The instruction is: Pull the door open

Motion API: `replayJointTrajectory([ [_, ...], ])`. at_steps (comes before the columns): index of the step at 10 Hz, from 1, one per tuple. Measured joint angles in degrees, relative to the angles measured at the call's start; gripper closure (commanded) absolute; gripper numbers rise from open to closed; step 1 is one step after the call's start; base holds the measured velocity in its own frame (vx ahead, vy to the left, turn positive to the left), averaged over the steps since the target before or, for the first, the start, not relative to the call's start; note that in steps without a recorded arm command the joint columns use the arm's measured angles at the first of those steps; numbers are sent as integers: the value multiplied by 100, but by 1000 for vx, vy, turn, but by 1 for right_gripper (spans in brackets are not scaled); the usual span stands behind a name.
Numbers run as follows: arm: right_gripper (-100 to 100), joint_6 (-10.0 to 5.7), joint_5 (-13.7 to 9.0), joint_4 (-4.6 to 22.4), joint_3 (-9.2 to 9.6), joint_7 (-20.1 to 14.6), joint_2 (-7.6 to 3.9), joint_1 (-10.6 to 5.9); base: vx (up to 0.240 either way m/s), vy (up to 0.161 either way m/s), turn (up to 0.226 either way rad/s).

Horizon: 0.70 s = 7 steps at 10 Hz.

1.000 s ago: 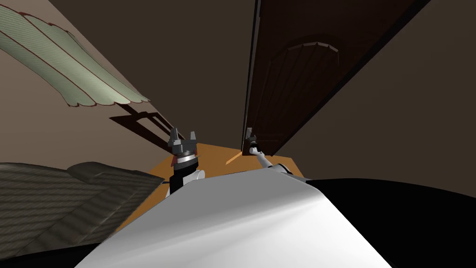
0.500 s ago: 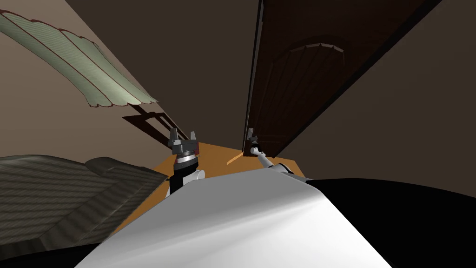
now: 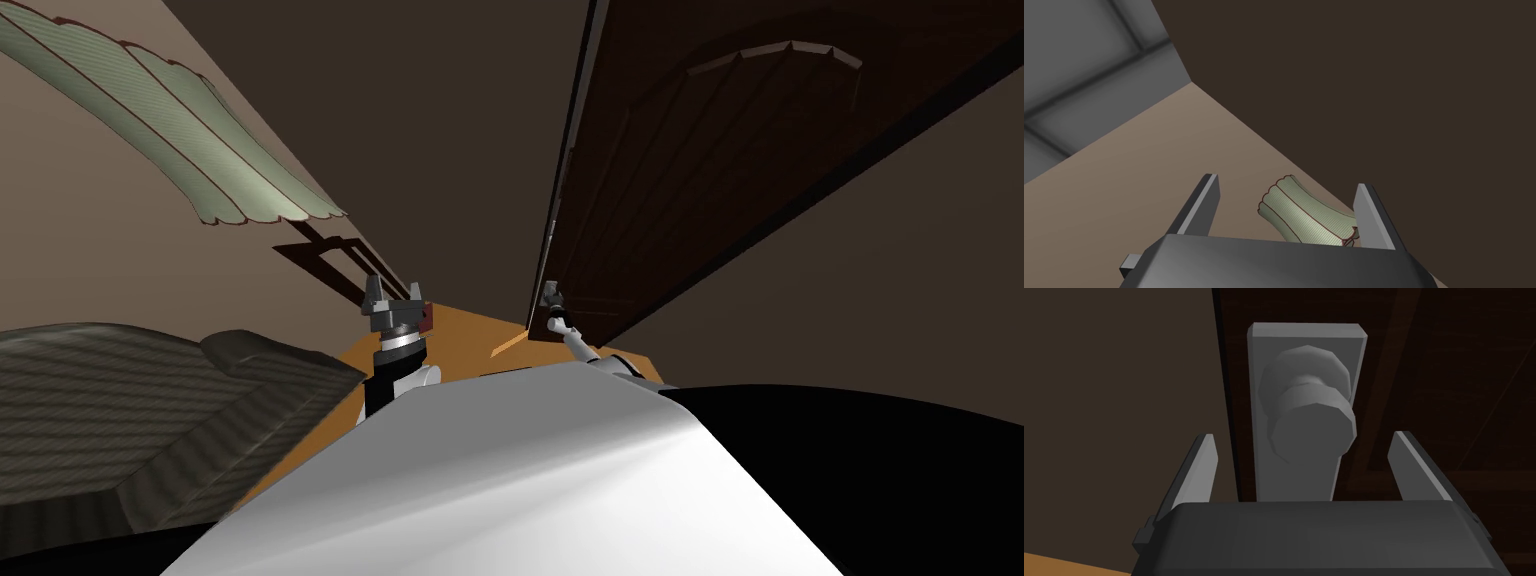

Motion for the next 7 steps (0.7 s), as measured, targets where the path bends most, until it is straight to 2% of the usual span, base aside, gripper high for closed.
replayJointTrajectory([
  [1,-100,-30,-2,51,11,-61,-42,-10,75,15,113],
  [2,-100,-66,-16,111,7,-137,-127,-7,136,21,169],
  [3,-100,-112,-29,212,9,-243,-233,-30,65,5,30],
  [4,100,-124,-31,224,9,-269,-244,-36,-13,-5,-47],
  [7,100,-122,-30,212,-6,-240,-254,-35,-17,-7,2],
])
